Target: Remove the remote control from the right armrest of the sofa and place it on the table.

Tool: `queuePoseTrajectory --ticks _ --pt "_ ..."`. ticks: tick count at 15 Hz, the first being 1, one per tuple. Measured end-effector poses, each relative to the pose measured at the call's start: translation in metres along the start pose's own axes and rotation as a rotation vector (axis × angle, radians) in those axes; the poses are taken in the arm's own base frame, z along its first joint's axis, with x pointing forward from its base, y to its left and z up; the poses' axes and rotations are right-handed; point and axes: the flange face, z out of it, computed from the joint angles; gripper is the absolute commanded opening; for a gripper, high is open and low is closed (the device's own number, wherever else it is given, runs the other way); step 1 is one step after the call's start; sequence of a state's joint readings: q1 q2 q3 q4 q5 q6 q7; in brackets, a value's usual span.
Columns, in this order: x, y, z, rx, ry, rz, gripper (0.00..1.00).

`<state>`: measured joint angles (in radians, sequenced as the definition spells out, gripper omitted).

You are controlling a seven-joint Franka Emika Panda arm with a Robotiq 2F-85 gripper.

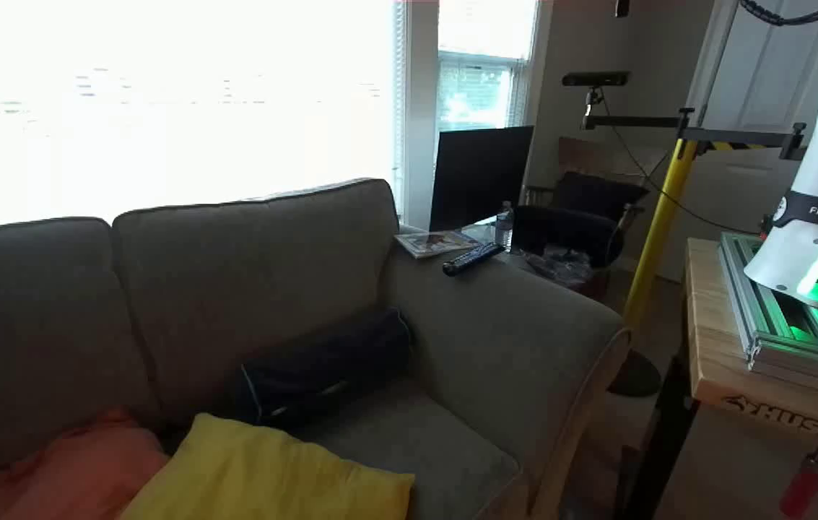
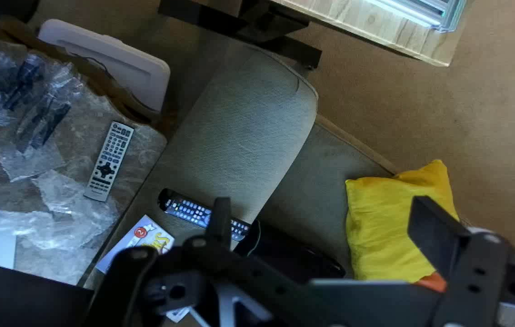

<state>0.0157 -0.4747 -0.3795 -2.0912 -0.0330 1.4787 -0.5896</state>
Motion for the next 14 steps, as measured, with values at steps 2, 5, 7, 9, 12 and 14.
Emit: queuePoseTrajectory --ticks 2,5,7,9,12,14 --pt "0.0 0.0 0.0 -0.001 -0.001 0.001 1.0" --pt "0.001 -0.001 0.0 -0.008 -0.006 0.006 1.0" --pt "0.003 -0.001 0.002 -0.009 -0.014 0.034 1.0" --pt "0.01 -0.003 0.007 0.0 -0.019 0.1 1.0" --pt "0.031 -0.006 0.019 0.034 -0.007 0.244 1.0" --pt "0.05 -0.003 0.033 0.042 0.011 0.346 1.0"
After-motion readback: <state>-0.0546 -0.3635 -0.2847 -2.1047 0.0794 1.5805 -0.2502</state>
